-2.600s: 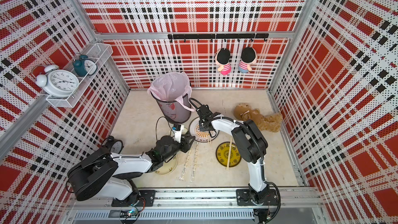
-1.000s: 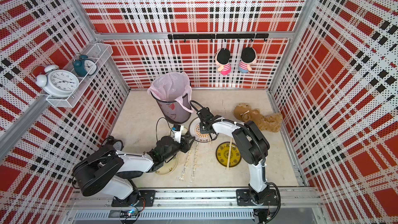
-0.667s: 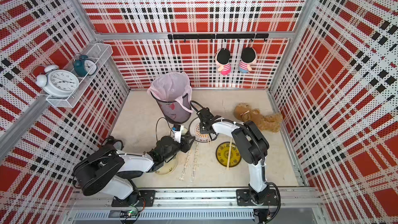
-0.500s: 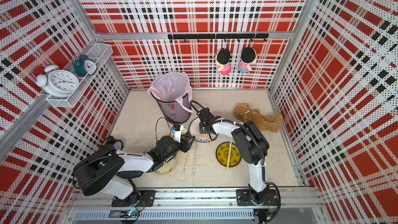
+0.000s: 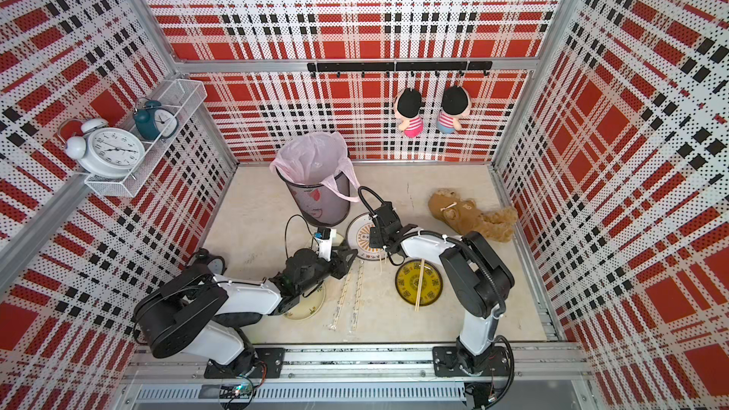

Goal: Remove the packaging of disposable chopsticks
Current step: Pick up the chopstick from the plate, then place the chopstick on the plate.

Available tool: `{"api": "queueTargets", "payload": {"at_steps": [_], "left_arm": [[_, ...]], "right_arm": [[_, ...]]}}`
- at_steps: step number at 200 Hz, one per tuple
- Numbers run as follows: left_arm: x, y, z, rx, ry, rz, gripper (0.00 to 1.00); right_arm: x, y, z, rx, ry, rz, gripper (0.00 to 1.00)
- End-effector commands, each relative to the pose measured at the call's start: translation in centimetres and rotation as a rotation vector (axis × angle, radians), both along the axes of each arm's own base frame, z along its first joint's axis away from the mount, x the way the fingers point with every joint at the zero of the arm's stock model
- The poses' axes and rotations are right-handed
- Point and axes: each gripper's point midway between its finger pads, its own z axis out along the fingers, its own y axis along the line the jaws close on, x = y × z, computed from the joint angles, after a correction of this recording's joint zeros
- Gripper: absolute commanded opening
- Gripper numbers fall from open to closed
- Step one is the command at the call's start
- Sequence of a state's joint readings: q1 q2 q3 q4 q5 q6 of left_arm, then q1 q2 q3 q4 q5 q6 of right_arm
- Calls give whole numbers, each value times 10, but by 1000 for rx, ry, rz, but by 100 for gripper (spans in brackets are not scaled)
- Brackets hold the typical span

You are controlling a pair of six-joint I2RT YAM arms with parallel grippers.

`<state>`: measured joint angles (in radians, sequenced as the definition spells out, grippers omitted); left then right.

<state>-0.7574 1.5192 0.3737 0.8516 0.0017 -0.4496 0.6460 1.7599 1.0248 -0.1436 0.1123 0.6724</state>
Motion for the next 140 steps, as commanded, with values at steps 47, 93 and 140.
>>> {"api": "queueTargets", "payload": {"at_steps": [47, 93, 140], "left_arm": [[0, -8, 10, -39, -21, -15, 51], [0, -19, 17, -47, -37, -24, 51], [6, -38, 21, -47, -51, -36, 51]], "right_arm": [[2, -9, 61, 91, -159, -48, 3], [8, -34, 61, 124, -157, -99, 1], [24, -58, 39, 141, -117, -175, 0]]}}
